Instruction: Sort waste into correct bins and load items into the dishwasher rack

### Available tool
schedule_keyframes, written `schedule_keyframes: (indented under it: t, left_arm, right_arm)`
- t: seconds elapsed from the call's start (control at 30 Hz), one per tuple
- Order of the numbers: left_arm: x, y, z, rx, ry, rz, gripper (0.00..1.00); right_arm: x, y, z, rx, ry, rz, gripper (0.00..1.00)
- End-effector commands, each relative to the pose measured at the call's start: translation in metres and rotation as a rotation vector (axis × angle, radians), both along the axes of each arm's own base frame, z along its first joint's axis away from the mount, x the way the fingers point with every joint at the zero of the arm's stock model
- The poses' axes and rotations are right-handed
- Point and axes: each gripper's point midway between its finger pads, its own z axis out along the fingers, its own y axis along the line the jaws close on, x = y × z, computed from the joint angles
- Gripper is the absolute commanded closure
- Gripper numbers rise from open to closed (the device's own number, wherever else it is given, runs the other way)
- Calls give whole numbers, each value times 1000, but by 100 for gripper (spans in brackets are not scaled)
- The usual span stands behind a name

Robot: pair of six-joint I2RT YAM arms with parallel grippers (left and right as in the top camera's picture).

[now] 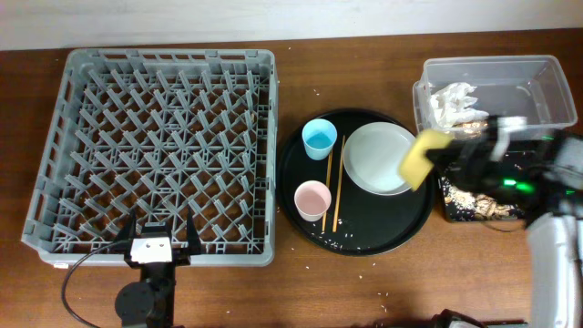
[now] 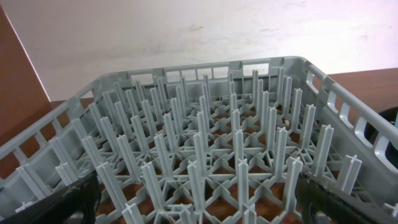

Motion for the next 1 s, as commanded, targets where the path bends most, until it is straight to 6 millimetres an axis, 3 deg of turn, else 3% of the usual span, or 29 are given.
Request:
schedule_keyframes:
  t: [0.0,0.07,0.17,0.3,0.37,0.43,0.47,0.53,0.67,0.77,0.87,0.97]
  left_arm:
    - [0,2,-2,16,4,8,1]
    - [0,2,-2,16,4,8,1]
    - [0,2,-2,16,4,8,1]
    - [0,2,-2,16,4,8,1]
    - [0,2,-2,16,4,8,1]
    - [0,2,-2,16,4,8,1]
    - [0,2,-2,16,4,8,1]
    - [0,2,-2,16,4,8,1]
    - [0,2,-2,16,4,8,1]
    - [0,2,-2,16,4,8,1]
    - [0,2,-2,16,4,8,1]
    - [0,2,-2,16,4,8,1]
  right_arm:
    - [-1,25,-58,-469,143,-36,96]
    - [-9,42,-83,-668,182,1,96]
    - [-22,81,-119,-830,230,125,96]
    - [-47,99,-178,-934,426,253,96]
    - [-54,95,-190,-956,485,271,96]
    - [-54,93,-191,-958,496,270,93]
    - [-51,94,-187,-954,489,264,82]
    - [-42,95,-177,-946,472,247,74]
    - [-4,87,-119,-907,415,168,68]
    - [14,92,-92,-867,346,147,49]
    - [17,109,-95,-804,333,186,47]
    - [13,121,-124,-815,403,247,45]
